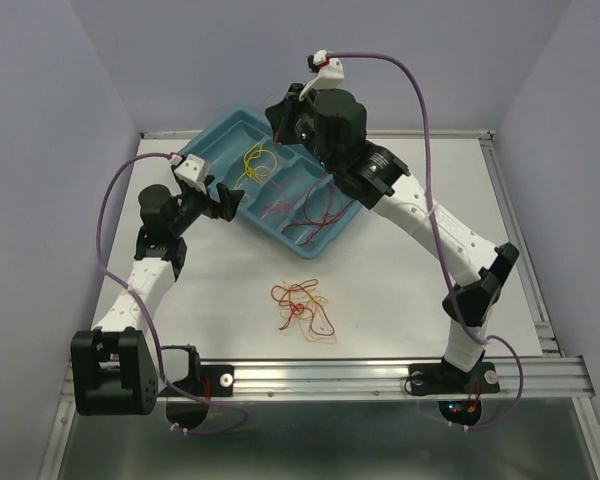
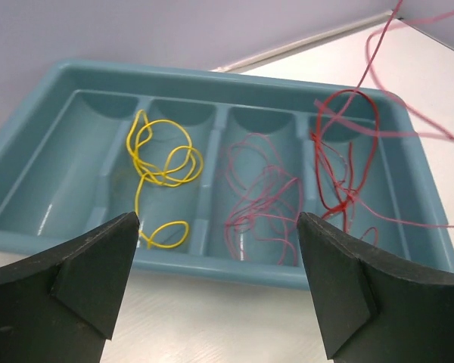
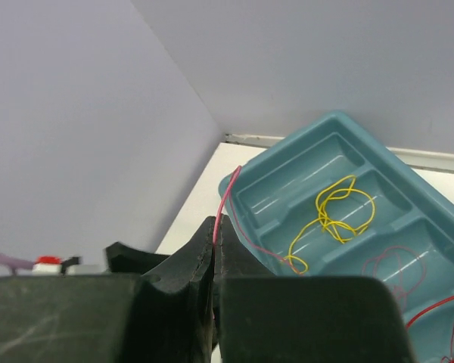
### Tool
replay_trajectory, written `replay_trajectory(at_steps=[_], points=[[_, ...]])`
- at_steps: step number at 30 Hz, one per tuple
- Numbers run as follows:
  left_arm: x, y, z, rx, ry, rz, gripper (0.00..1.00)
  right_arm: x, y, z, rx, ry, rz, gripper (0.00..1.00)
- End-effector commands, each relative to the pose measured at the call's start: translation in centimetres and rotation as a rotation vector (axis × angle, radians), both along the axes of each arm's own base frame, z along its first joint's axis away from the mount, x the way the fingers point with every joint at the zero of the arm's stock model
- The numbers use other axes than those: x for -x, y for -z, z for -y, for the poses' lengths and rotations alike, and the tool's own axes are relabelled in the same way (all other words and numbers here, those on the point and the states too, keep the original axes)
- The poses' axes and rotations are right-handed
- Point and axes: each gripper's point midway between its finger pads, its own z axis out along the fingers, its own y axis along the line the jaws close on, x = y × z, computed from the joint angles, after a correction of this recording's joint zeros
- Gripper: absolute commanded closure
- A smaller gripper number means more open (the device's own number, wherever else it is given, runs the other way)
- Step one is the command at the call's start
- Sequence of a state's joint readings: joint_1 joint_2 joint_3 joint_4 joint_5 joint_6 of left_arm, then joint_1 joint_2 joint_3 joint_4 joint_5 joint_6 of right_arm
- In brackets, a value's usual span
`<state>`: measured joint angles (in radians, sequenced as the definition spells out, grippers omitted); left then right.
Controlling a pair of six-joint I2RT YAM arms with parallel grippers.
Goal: Untangle the cables
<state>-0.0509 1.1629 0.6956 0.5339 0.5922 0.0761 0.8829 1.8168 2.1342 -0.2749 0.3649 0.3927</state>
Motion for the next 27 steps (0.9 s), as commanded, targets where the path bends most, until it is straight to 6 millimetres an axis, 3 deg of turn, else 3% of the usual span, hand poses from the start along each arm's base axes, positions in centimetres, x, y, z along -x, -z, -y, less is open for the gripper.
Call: replay_trajectory(at_steps=[1,4,10,12,13,16,17,20,26,27], points=[[0.2,-2.0,-1.1,0.047,-0.018,0.053,0.03,-3.0,-2.5,1.0,-0.109,-0.017,0.04,0.99],[0.4,-2.6,-1.3,0.047,-0.036,0.073,0.03,-5.7,-0.1,1.0,-0.1,-0.025,0.007,0.99],[1.1,-3.4,-1.7,0.042,-0.055,0.116,0.03,-8.8,5.6,0.4,-0.079,-0.022,-0.064,0.99],[1.3,-3.6,-1.8,0.04,-0.06,0.124,0.03,-9.2,6.8,0.1,-0.075,-0.027,-0.071,0.99],[1.4,-3.8,-1.8,0.039,-0.063,0.134,0.03,-9.5,8.7,-0.2,-0.053,-0.031,-0.096,0.99],[1.6,-4.0,-1.8,0.036,-0.063,0.144,0.03,-10.0,11.4,-0.4,-0.037,-0.026,-0.131,0.99],[1.6,-3.9,-1.9,0.036,-0.064,0.142,0.03,-10.0,13.8,-0.3,-0.012,-0.019,-0.163,0.99],[1.5,-3.9,-1.8,0.033,-0.06,0.142,0.03,-10.1,15.8,-0.3,-0.015,-0.019,-0.167,0.99],[1.5,-3.7,-1.8,0.031,-0.057,0.139,0.03,-9.7,23.1,-0.7,0.026,-0.032,-0.255,0.99],[1.5,-3.7,-1.8,0.031,-0.057,0.139,0.03,-9.8,25.2,-0.9,0.042,-0.031,-0.283,0.99]])
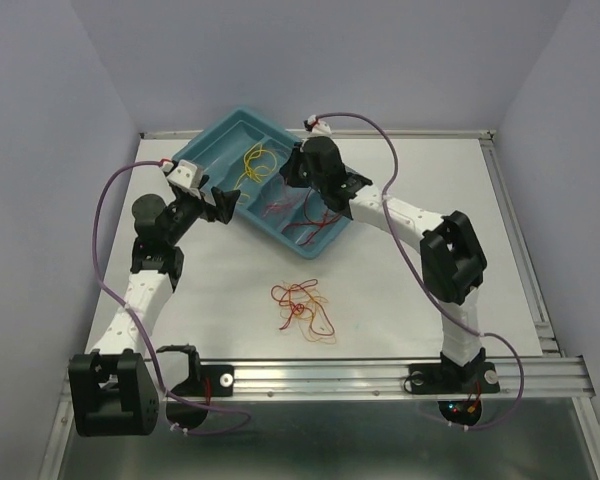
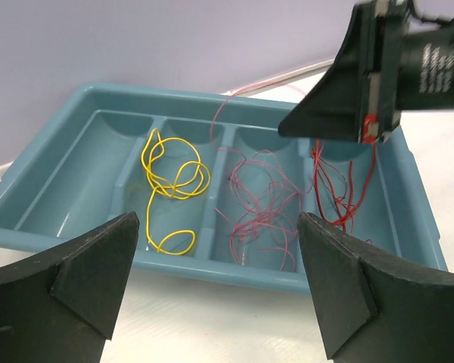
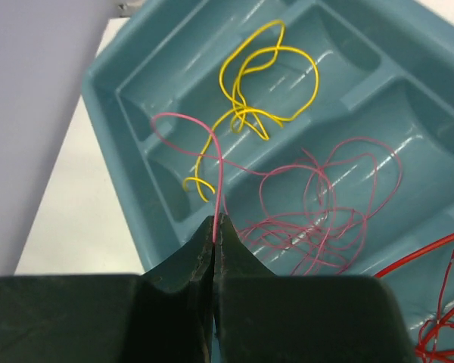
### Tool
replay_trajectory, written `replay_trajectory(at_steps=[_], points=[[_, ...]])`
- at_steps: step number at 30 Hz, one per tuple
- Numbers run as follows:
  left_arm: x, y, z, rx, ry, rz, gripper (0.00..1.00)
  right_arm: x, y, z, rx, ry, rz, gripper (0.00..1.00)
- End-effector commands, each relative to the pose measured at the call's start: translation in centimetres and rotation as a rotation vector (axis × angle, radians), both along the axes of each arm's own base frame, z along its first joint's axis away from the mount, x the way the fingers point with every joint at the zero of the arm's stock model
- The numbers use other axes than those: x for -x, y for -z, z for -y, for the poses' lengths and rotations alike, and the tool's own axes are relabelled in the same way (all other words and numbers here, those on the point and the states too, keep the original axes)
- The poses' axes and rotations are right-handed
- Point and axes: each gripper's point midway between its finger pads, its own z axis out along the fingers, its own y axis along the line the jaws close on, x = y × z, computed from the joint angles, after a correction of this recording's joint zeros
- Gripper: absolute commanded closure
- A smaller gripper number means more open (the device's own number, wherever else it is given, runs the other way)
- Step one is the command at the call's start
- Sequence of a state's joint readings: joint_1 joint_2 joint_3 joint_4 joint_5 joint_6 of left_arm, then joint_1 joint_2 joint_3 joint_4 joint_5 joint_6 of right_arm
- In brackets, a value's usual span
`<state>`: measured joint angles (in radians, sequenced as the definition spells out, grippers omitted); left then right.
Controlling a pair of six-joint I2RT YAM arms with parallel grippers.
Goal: Untangle the cables
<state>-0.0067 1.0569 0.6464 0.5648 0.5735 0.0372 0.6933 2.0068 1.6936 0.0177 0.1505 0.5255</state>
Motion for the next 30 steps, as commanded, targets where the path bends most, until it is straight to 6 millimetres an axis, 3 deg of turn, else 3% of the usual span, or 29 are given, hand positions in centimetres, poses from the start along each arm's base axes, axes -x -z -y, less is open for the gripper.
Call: replay_trajectory(at_steps=[1,2,7,11,14,17,19,20,24,27,28,30], points=[[0.2,-1.6,0.1,-0.006,0.005,0.072,0.03,-0.5,1.5,-1.3,-0.061,-0.021,0.027,0.99],[0.3,-1.6,0.1,-0.006,0.007,0.072,0.03,-0.6,3.6,-1.7,-0.045,-0.031,-0.003,0.99],[0.2,-1.6,0.1,-0.008,0.01,0.071,0.03,-1.0,8.3,-2.2,-0.018,-0.031,-0.079,0.99],[0.0,-1.3,0.2,-0.01,0.014,0.065,0.03,-1.4,10.4,-1.7,0.022,0.01,-0.119,0.99],[-0.1,-1.0,0.3,-0.016,0.023,0.058,0.03,-1.3,10.9,-1.7,0.045,0.008,-0.128,0.99],[-0.8,-0.2,0.5,-0.018,0.036,0.025,0.02,-1.0,10.4,-1.9,0.059,0.003,-0.113,0.99],[-1.7,1.0,0.7,-0.02,0.052,-0.025,0.01,-1.0,9.2,-1.9,0.057,0.001,-0.091,0.93],[-2.1,1.5,0.8,-0.022,0.056,-0.045,0.01,-1.0,8.8,-1.9,0.055,0.0,-0.083,0.84],[-3.5,2.7,1.0,-0.029,0.074,-0.096,0.01,-1.1,5.3,-1.1,0.056,0.035,-0.045,0.63],[-5.0,2.9,1.3,-0.055,0.06,-0.099,0.01,-1.3,4.4,-0.1,0.076,0.078,-0.036,0.59],[-5.6,4.2,1.7,-0.058,0.069,-0.139,0.01,-1.5,3.6,0.1,0.071,0.091,-0.022,0.52],[-6.5,4.5,2.2,-0.062,0.09,-0.167,0.01,-1.3,3.9,0.6,0.089,0.104,-0.038,0.41]])
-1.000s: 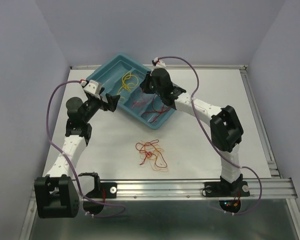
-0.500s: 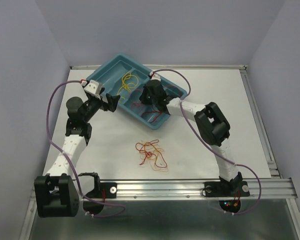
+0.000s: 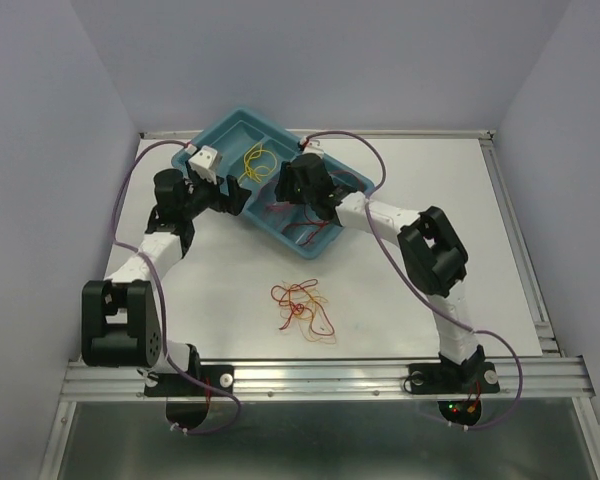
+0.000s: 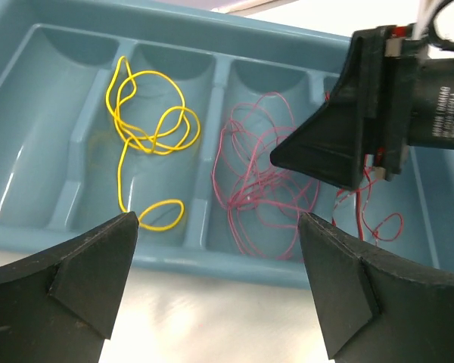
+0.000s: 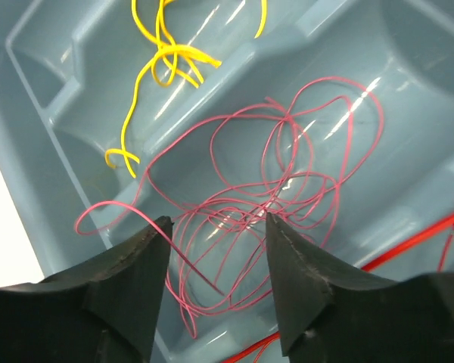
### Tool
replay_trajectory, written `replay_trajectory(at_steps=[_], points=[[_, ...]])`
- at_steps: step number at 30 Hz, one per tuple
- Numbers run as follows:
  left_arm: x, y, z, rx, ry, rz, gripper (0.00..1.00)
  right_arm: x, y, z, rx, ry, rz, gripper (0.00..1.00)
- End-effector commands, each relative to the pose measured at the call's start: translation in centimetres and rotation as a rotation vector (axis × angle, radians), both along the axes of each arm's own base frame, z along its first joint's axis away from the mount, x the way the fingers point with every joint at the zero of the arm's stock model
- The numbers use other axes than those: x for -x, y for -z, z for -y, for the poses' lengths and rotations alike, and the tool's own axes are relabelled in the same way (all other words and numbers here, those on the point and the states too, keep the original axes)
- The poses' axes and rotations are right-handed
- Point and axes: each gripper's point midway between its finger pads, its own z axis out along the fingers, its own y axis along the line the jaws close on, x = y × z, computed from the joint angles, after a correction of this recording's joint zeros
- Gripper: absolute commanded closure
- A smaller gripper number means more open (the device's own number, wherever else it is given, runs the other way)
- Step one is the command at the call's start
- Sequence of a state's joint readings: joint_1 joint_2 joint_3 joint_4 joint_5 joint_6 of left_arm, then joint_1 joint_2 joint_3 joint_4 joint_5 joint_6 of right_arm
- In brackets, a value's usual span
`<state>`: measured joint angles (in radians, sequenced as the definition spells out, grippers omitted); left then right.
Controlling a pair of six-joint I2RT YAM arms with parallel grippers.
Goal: Untangle the cables
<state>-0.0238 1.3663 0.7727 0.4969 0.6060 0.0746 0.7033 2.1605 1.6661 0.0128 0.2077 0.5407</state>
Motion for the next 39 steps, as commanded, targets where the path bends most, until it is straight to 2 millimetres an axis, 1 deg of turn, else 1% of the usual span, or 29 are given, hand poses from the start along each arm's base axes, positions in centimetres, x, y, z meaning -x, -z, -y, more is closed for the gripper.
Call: replay_trajectory(at_steps=[1,2,4,5,6,7,8,9,11,13,14,15,16,17,19,20,21,22,25,26,27,28,29,30,32,33,36,37,39], points=[[-2.8,-2.1,1.5,-0.018,0.061,0.033,0.01,-0.8,-7.0,0.6,-0.035,0.056,0.105,0.37],[-3.1,-2.0,1.7,-0.016,0.07,0.026,0.01,-0.8,-7.3,0.7,-0.036,0.057,0.11,0.32],[-3.5,-1.8,2.0,-0.016,0.084,0.021,0.02,-0.8,-7.7,0.8,-0.036,0.062,0.115,0.29],[-3.6,-1.3,2.3,-0.026,0.092,0.016,0.02,-0.8,-8.4,1.1,-0.038,0.071,0.126,0.28],[-3.7,-1.1,2.4,-0.031,0.094,0.013,0.03,-0.7,-8.6,1.1,-0.039,0.074,0.128,0.28],[-3.9,-0.4,2.8,-0.044,0.098,-0.004,0.04,-0.8,-8.8,1.4,-0.031,0.079,0.131,0.29],[-4.0,-0.3,3.0,-0.049,0.104,-0.008,0.04,-0.7,-8.9,1.5,-0.029,0.081,0.134,0.33],[-4.2,-0.3,3.2,-0.052,0.11,-0.012,0.08,-0.6,-9.2,1.6,-0.026,0.081,0.137,0.37],[-4.2,0.8,3.9,-0.067,0.13,-0.04,0.1,-0.6,-9.6,1.7,-0.025,0.079,0.142,0.47],[-4.2,1.3,4.3,-0.077,0.138,-0.053,0.14,-0.6,-9.3,1.6,-0.019,0.075,0.137,0.5],[-4.1,1.6,4.5,-0.082,0.143,-0.06,0.16,-0.6,-9.3,1.5,-0.018,0.07,0.137,0.56],[-4.0,1.8,5.0,-0.092,0.153,-0.061,0.17,-0.7,-9.2,1.4,-0.019,0.068,0.136,0.6],[-4.0,2.0,5.2,-0.102,0.159,-0.068,0.18,-0.7,-8.7,1.2,-0.011,0.064,0.129,0.64],[-4.0,2.2,5.4,-0.106,0.162,-0.072,0.19,-0.9,-8.8,1.0,-0.015,0.062,0.131,0.72],[-4.2,2.0,6.2,-0.124,0.171,-0.064,0.21,-1.2,-8.5,0.8,-0.01,0.057,0.13,0.79],[-4.1,2.5,6.7,-0.129,0.18,-0.077,0.23,-1.4,-8.3,0.6,-0.007,0.052,0.127,0.84],[-4.3,2.7,6.6,-0.131,0.177,-0.082,0.23,-1.5,-8.2,0.3,-0.007,0.048,0.129,0.87],[-4.6,2.8,6.9,-0.138,0.175,-0.084,0.25,-1.7,-7.7,0.3,0.0,0.049,0.122,0.88],[-5.2,2.9,7.4,-0.145,0.18,-0.086,0.28,-2.0,-7.6,0.0,-0.003,0.043,0.12,0.91],[-5.3,3.6,7.6,-0.147,0.186,-0.108,0.29,-2.1,-6.9,-0.2,0.001,0.039,0.112,0.92],[-5.4,3.8,7.7,-0.149,0.187,-0.113,0.3,-2.3,-6.8,-0.2,-0.002,0.041,0.108,0.92],[-5.8,3.5,7.8,-0.15,0.187,-0.106,0.39,-2.4,-6.8,-0.3,-0.003,0.038,0.109,0.93],[-5.9,4.2,8.0,-0.157,0.19,-0.125,0.49,-2.5,-6.0,-0.4,0.002,0.04,0.099,0.94],[-6.0,4.4,8.0,-0.159,0.189,-0.131,0.53,-2.7,-5.7,-0.4,0.004,0.042,0.095,0.94],[-6.4,5.0,8.1,-0.171,0.181,-0.147,0.57,-2.9,-4.3,-0.4,0.011,0.047,0.074,0.97],[-6.4,5.1,8.3,-0.173,0.184,-0.152,0.57,-3.0,-4.0,-0.3,0.011,0.051,0.066,0.97],[-6.4,5.8,8.5,-0.192,0.182,-0.16,0.68,-3.5,-2.9,0.2,0.007,0.07,0.045,0.97],[-6.6,6.1,8.5,-0.199,0.173,-0.168,0.72,-3.6,-2.8,0.7,-0.001,0.088,0.037,0.97],[-6.6,6.5,8.8,-0.205,0.173,-0.179,0.83,-3.9,-3.6,1.1,-0.016,0.095,0.042,0.97]])
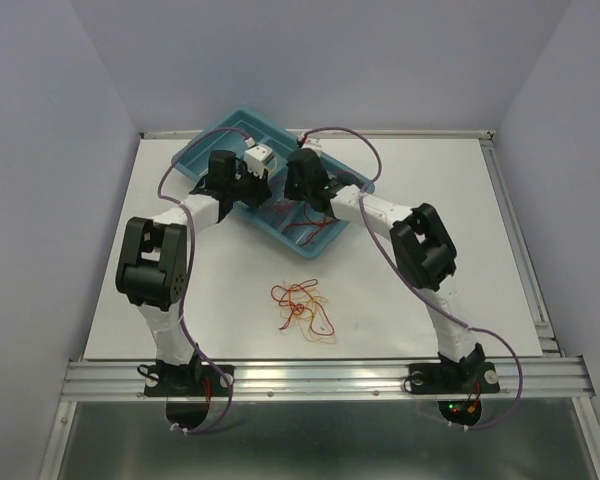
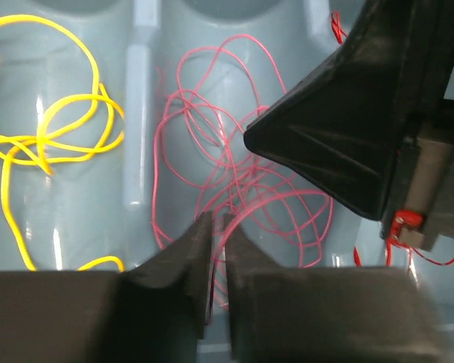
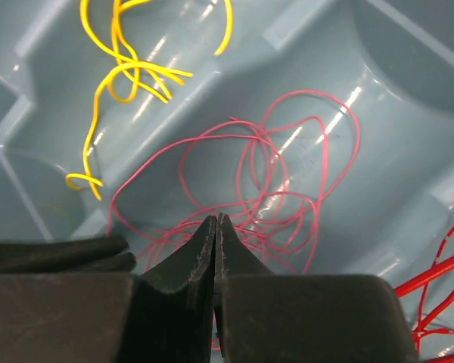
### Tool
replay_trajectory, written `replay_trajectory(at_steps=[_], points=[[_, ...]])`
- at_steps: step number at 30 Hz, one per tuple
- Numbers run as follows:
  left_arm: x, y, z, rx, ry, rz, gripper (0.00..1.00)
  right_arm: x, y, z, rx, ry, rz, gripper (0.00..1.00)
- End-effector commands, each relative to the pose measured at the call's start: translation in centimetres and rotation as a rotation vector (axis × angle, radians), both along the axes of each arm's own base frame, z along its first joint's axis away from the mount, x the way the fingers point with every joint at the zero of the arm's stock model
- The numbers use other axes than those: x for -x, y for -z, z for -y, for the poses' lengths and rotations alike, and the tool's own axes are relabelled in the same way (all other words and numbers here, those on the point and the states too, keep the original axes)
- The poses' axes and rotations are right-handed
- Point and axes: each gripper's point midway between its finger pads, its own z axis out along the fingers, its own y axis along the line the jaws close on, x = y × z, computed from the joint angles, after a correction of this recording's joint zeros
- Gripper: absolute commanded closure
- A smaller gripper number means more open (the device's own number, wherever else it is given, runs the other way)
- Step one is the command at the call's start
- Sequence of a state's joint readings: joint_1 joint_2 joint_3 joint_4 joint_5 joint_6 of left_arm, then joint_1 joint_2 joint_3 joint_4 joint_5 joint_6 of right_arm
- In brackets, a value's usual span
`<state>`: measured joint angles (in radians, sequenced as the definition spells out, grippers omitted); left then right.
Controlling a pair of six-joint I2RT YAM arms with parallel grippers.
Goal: Untangle the cables
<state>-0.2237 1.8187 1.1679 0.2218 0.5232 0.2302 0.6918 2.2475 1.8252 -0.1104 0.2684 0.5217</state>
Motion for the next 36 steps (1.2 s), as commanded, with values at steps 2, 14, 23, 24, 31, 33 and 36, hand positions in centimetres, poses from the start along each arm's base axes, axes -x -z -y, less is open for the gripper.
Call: replay_trajectory(at_steps=[2,14,23,24,31,33,36], points=[[-1.4,-1.5,1.6,-0.027,0.003,0.047,0.92,-1.9,-6.6,1.1,-0.1,0.038,0.094,0.97],[-4.9,3.1,4.4,-0.159,-0.087,-0.082,0.97,3.2,-18.9,9.6,-0.108,0.205,0.277,0.95],[-4.1,6.9,5.6,-0.213,-0.072,-0.236,0.88,8.6,-17.9,14.3,-0.073,0.224,0.267,0.92],[-4.1,6.6,5.6,-0.213,-0.074,-0.233,0.85,8.9,-16.2,14.6,-0.051,0.225,0.24,0.91],[-3.9,-1.2,4.9,-0.176,-0.102,-0.055,0.56,10.6,-11.8,14.5,-0.042,0.181,0.144,0.73],[-3.4,-3.2,4.8,-0.175,-0.107,-0.018,0.48,10.9,-11.2,14.1,-0.052,0.167,0.123,0.73],[-2.8,-4.8,4.2,-0.181,-0.124,0.008,0.44,11.2,-9.7,13.9,-0.055,0.162,0.086,0.7]])
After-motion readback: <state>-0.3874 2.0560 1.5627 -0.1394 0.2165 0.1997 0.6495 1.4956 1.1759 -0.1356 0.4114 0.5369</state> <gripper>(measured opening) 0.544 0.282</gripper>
